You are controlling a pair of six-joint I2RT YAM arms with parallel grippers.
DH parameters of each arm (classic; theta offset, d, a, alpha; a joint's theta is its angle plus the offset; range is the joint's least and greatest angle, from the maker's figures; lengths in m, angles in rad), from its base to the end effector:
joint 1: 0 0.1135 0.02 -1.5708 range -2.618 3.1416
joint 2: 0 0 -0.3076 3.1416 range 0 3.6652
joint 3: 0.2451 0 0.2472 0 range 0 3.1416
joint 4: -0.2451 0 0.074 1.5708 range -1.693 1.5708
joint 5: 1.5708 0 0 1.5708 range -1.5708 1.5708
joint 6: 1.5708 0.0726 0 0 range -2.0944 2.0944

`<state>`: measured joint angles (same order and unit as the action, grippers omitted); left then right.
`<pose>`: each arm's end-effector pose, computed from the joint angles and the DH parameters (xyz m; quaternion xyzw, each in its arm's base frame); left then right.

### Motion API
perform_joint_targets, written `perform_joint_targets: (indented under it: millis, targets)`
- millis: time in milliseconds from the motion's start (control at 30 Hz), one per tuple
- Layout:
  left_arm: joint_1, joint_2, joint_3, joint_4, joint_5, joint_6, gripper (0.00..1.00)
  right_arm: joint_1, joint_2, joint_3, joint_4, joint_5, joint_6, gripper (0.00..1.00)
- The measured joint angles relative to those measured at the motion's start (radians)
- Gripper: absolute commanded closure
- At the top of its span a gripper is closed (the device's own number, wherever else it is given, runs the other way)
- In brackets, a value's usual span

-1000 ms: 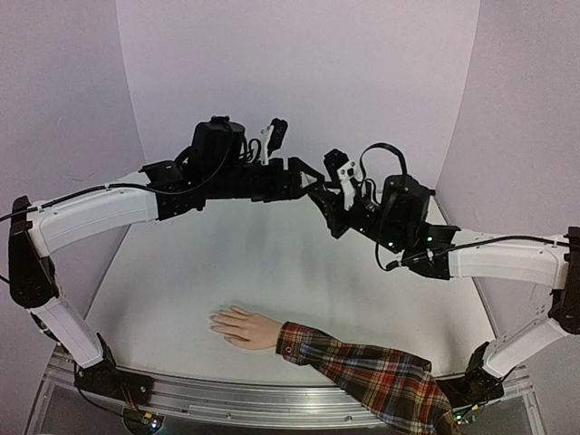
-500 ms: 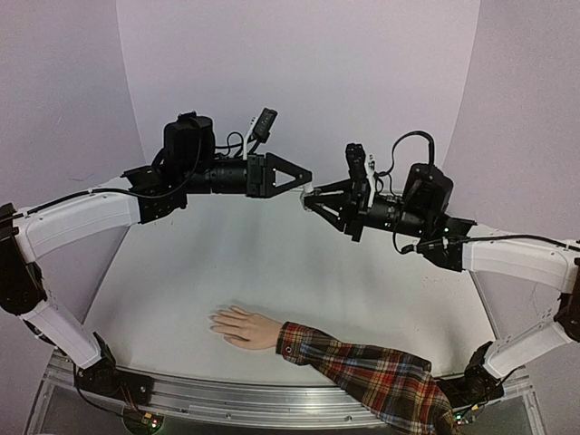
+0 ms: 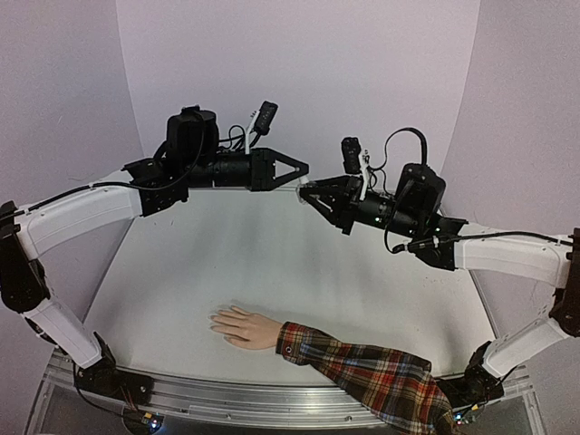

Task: Paint the nails

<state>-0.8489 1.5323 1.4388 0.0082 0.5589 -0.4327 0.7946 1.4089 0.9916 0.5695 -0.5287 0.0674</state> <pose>0.2272 -0.3163 0.4467 0.3288 0.6542 -0.5515 0.3996 0.2184 0.2747 0.3954 -0.4089 0.5171 0.4606 0.5944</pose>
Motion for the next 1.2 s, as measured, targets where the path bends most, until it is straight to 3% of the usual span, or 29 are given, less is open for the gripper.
perform_joint_targets:
  millis: [67, 167, 267, 300, 400, 467, 533, 767, 867, 1000, 1200]
  targets:
    - [-0.029, 0.018, 0.045, -0.068, -0.155, 0.001, 1.0, 0.043, 0.011, 0.018, -0.03, 0.176, -0.059, 1.0]
    - [-0.087, 0.069, 0.177, -0.207, -0.48, -0.026, 1.0, 0.146, 0.086, 0.116, -0.071, 0.588, -0.192, 1.0]
    - [-0.11, 0.118, 0.272, -0.286, -0.62, -0.059, 0.99, 0.201, 0.15, 0.182, -0.062, 0.839, -0.282, 1.0]
    - [-0.115, 0.13, 0.287, -0.3, -0.64, -0.068, 0.95, 0.212, 0.16, 0.189, -0.06, 0.891, -0.303, 1.0]
    - [-0.121, 0.153, 0.292, -0.306, -0.642, -0.073, 0.63, 0.221, 0.162, 0.176, -0.075, 0.944, -0.342, 1.0]
    - [-0.119, 0.155, 0.285, -0.304, -0.602, -0.072, 0.41, 0.214, 0.155, 0.156, -0.071, 0.923, -0.358, 1.0]
    - [-0.12, 0.142, 0.249, -0.275, -0.546, -0.068, 0.3, 0.201, 0.131, 0.12, -0.07, 0.862, -0.367, 1.0]
    - [-0.061, -0.005, -0.023, -0.07, -0.198, -0.121, 0.16, 0.053, -0.023, -0.015, -0.093, 0.356, -0.286, 1.0]
    - [-0.027, -0.037, -0.065, 0.006, -0.082, -0.137, 0.19, -0.017, -0.059, -0.018, -0.085, 0.149, -0.218, 1.0]
    - [-0.023, -0.041, -0.068, 0.077, 0.008, -0.144, 0.38, -0.036, -0.069, -0.017, -0.069, -0.052, -0.149, 1.0]
    - [-0.028, -0.039, -0.066, 0.093, 0.048, -0.14, 0.63, -0.034, -0.061, -0.017, -0.037, -0.169, -0.073, 1.0]
